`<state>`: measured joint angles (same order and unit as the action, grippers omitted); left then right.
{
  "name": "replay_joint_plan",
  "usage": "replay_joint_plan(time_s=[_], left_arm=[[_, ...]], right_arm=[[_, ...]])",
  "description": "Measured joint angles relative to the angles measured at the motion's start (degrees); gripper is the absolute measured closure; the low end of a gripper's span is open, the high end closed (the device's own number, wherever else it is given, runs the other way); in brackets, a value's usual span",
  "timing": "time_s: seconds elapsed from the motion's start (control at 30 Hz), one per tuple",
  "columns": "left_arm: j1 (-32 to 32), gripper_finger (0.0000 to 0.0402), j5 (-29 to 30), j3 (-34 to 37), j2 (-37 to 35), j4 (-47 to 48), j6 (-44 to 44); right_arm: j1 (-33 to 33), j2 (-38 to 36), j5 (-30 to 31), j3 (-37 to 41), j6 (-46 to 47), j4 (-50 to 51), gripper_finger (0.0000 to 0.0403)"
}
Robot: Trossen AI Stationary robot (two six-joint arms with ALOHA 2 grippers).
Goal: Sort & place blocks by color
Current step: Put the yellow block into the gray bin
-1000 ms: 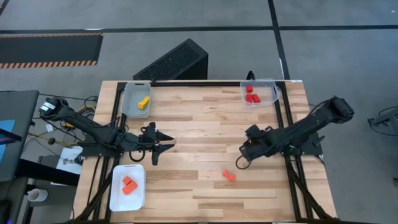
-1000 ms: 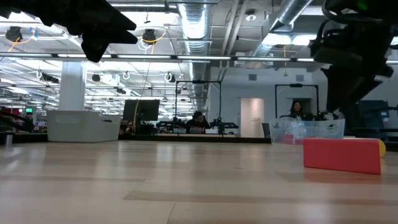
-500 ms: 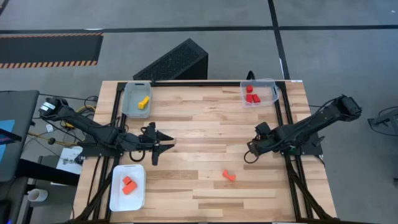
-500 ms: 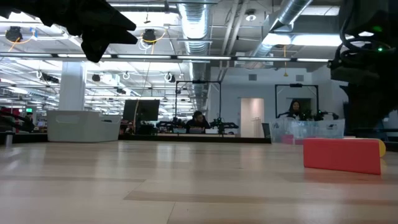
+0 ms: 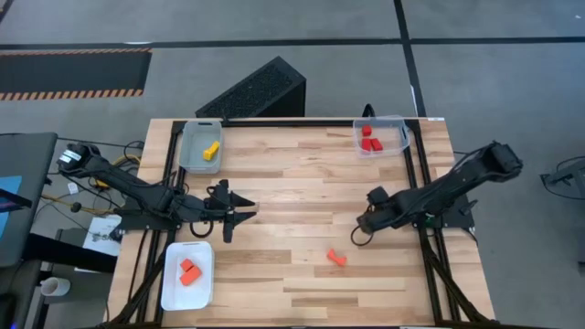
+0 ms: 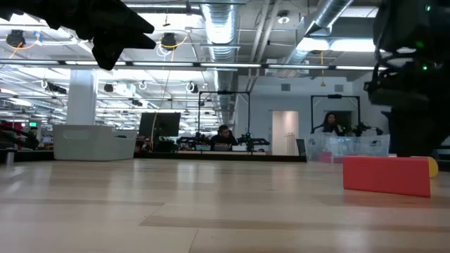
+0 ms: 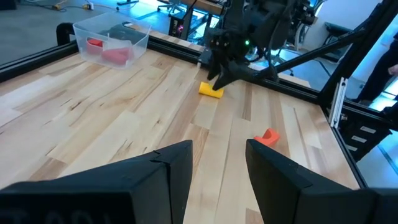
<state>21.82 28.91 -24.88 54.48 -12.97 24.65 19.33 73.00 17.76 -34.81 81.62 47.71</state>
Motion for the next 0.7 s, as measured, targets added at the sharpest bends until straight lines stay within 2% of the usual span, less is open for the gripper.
replay_joint_plan(time_s=[0.2,0.4,0.5,0.67,0.7], left_arm=[[0.0,0.0267,0.0,0.0,0.0,0.0,0.1],[0.0,0.0267,0.0,0.0,0.0,0.0,0.2],[0.0,0.0267,0.0,0.0,0.0,0.0,1.3],[0.0,0.0267,0.0,0.0,0.0,0.0,1.4],[0.0,0.0267,0.0,0.0,0.0,0.0,1.4]], right_arm=[[0.0,6.6,-4.3,0.0,0.8,-2.1,0.0143],[0.0,11.9,-5.2,-0.4,-0.9,-5.9,0.0154],[0.2,12.2,-5.3,-0.4,-0.2,-7.2,0.0189],[0.8,9.5,-4.4,-0.1,0.7,-8.9,0.029],[1.1,8.7,-3.8,0.0,0.7,-9.0,0.0292]])
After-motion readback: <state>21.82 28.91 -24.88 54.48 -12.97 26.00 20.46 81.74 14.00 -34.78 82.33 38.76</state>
